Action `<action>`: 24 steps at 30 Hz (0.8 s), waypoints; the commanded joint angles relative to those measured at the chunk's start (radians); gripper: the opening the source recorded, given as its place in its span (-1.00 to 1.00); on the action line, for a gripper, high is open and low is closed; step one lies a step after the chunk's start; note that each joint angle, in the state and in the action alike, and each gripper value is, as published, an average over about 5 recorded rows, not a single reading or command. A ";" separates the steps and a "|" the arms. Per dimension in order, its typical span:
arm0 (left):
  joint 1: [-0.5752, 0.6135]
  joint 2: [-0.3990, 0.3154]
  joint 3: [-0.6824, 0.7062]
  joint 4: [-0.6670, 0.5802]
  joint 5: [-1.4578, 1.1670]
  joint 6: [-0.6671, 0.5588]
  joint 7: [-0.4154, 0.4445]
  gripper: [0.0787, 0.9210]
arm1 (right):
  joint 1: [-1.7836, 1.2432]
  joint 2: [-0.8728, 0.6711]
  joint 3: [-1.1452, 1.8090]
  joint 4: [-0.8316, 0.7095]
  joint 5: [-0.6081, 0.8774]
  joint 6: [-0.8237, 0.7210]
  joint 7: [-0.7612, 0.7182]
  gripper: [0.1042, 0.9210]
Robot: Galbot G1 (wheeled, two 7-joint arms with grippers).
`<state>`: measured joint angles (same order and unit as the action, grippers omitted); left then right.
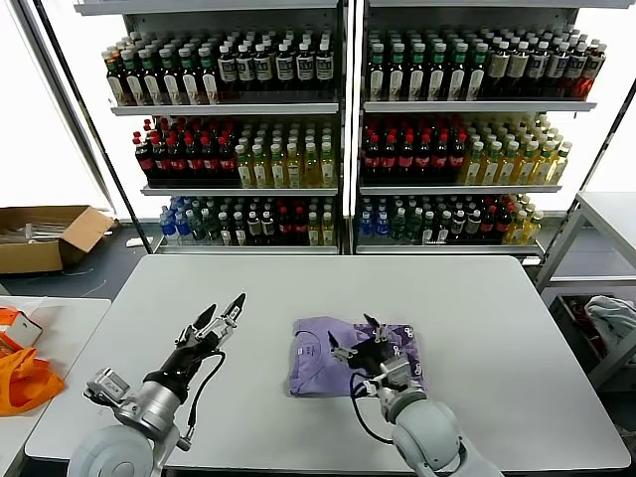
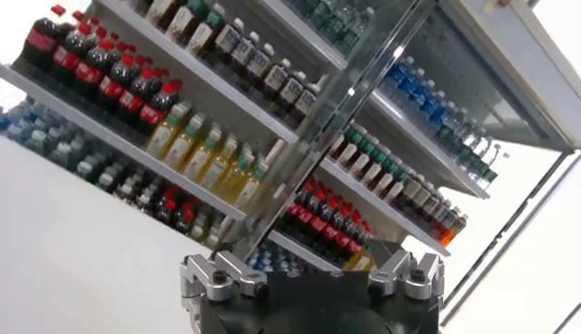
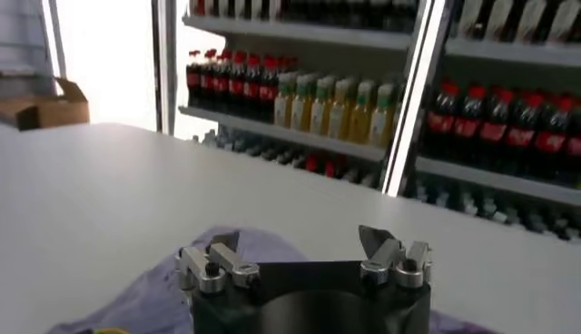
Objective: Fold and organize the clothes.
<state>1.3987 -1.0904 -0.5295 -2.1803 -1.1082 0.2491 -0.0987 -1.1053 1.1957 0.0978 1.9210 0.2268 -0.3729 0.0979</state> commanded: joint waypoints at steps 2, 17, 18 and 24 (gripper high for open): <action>0.008 0.015 -0.102 0.019 0.193 0.002 0.089 0.77 | -0.221 -0.002 0.418 0.188 0.034 0.299 -0.113 0.76; 0.011 -0.069 -0.261 0.032 0.402 0.054 0.235 0.77 | -0.456 0.072 0.855 0.145 0.144 0.468 -0.333 0.76; 0.015 -0.072 -0.269 0.028 0.407 0.052 0.246 0.77 | -0.461 0.076 0.871 0.141 0.149 0.471 -0.347 0.76; 0.020 -0.086 -0.357 0.033 0.426 0.044 0.303 0.77 | -0.472 0.091 0.913 0.119 0.179 0.470 -0.389 0.76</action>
<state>1.4188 -1.1526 -0.7592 -2.1573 -0.7773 0.2834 0.1083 -1.4820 1.2624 0.7959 2.0473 0.3551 0.0177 -0.1811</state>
